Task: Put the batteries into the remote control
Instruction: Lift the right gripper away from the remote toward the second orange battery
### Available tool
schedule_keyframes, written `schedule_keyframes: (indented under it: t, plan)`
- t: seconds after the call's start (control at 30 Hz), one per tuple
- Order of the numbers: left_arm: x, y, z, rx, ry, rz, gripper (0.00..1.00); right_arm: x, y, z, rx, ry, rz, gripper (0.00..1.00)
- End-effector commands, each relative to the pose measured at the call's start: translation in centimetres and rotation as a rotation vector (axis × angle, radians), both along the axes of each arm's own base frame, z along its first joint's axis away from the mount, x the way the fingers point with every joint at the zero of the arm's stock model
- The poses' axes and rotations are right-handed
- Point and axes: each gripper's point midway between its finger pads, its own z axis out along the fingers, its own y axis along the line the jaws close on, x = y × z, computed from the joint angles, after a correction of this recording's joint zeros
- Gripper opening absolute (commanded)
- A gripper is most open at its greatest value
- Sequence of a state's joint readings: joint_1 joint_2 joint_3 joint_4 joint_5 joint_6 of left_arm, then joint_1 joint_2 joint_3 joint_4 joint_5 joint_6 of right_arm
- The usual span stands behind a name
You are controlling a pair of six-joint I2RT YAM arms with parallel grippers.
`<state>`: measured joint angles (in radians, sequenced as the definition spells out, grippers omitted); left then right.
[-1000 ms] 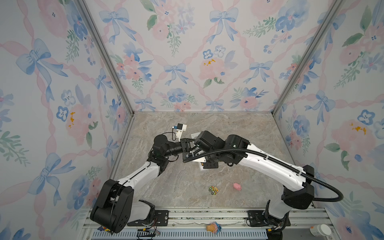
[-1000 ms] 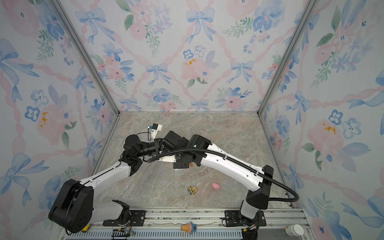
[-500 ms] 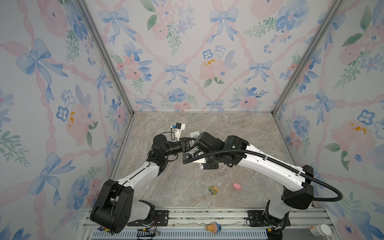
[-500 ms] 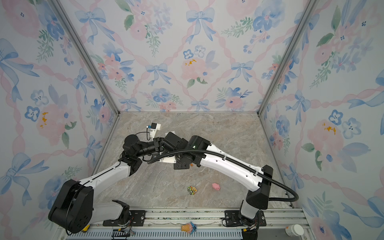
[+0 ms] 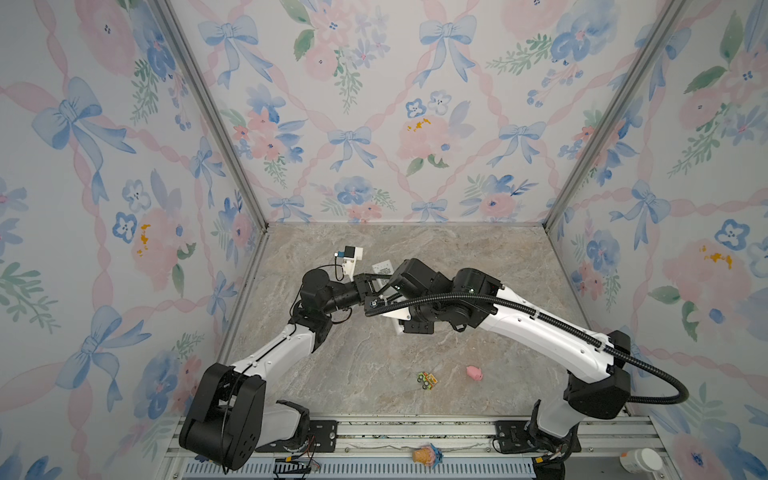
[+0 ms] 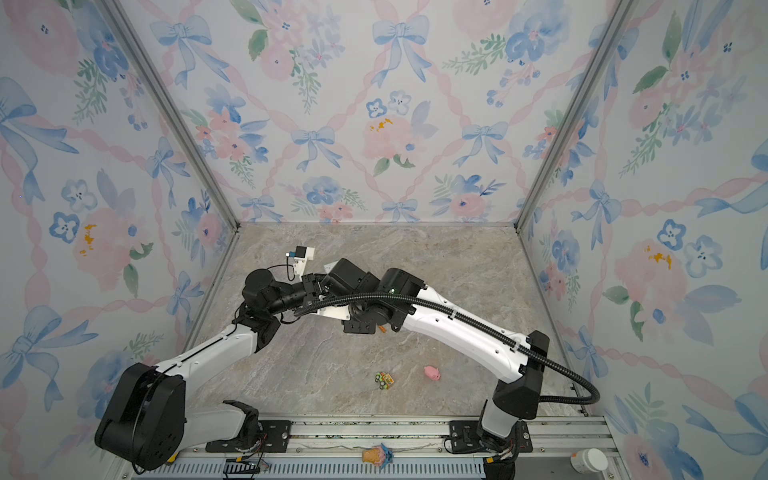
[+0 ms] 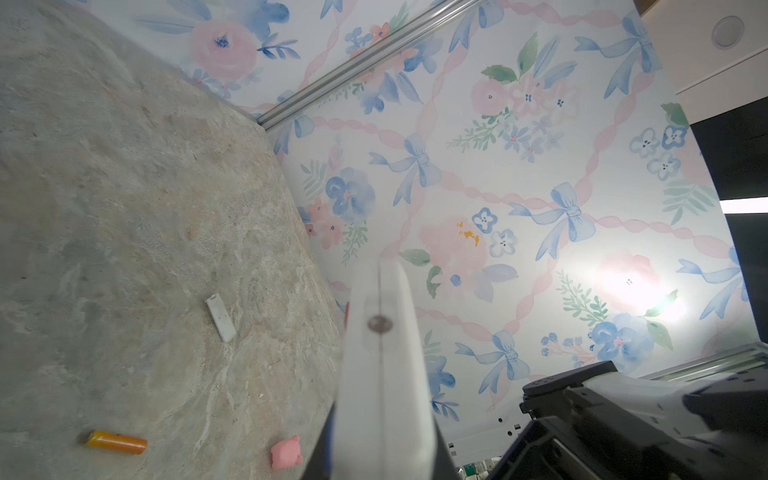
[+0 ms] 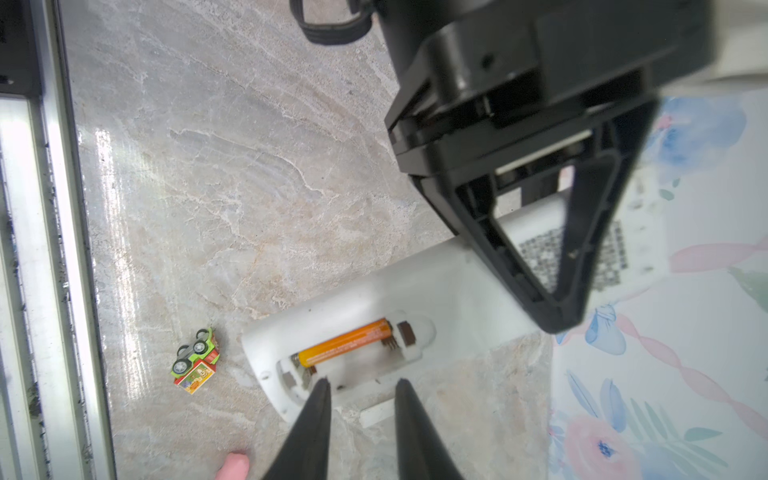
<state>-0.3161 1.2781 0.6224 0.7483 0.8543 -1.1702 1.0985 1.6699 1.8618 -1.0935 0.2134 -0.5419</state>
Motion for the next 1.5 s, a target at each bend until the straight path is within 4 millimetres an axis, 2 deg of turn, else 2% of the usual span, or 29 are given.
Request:
schedule_keyframes:
  t: [0.0,0.33,0.57,0.83,1.03,1.13,1.17,1.23,1.47]
  plan:
    - [0.2,0.8,-0.5,0.026,-0.016,0.037,0.0,0.5,0.0,3.8,0.156,-0.006,-0.057,0.4]
    - [0.6,2.7,-2.5,0.068,0.027,0.11,0.0,2.8,-1.3,5.8,0.322,0.066,-0.218,0.6]
    - [0.7,4.1,-3.4,0.102,0.051,0.158,0.0,5.3,-3.8,4.9,0.417,0.165,-0.405,0.68]
    - [0.0,5.0,-4.5,0.142,0.074,0.186,0.0,7.3,-7.4,0.2,0.381,0.33,-0.643,0.7]
    - [-0.6,5.5,-5.5,0.168,0.098,0.203,0.0,8.0,-8.9,-4.1,0.323,0.437,-0.79,0.69]
    - [-0.7,5.7,-5.7,0.181,0.102,0.212,0.0,8.1,-9.2,-5.6,0.306,0.487,-0.843,0.68]
    - [-0.8,5.7,-5.8,0.184,0.103,0.215,0.0,8.3,-9.0,-7.0,0.273,0.508,-0.859,0.68]
    - [-0.8,5.8,-5.8,0.189,0.102,0.217,0.0,8.3,-8.8,-8.3,0.25,0.534,-0.87,0.67]
    - [-0.8,6.0,-5.8,0.193,0.101,0.226,0.0,8.5,-8.1,-12.0,0.183,0.599,-0.9,0.66]
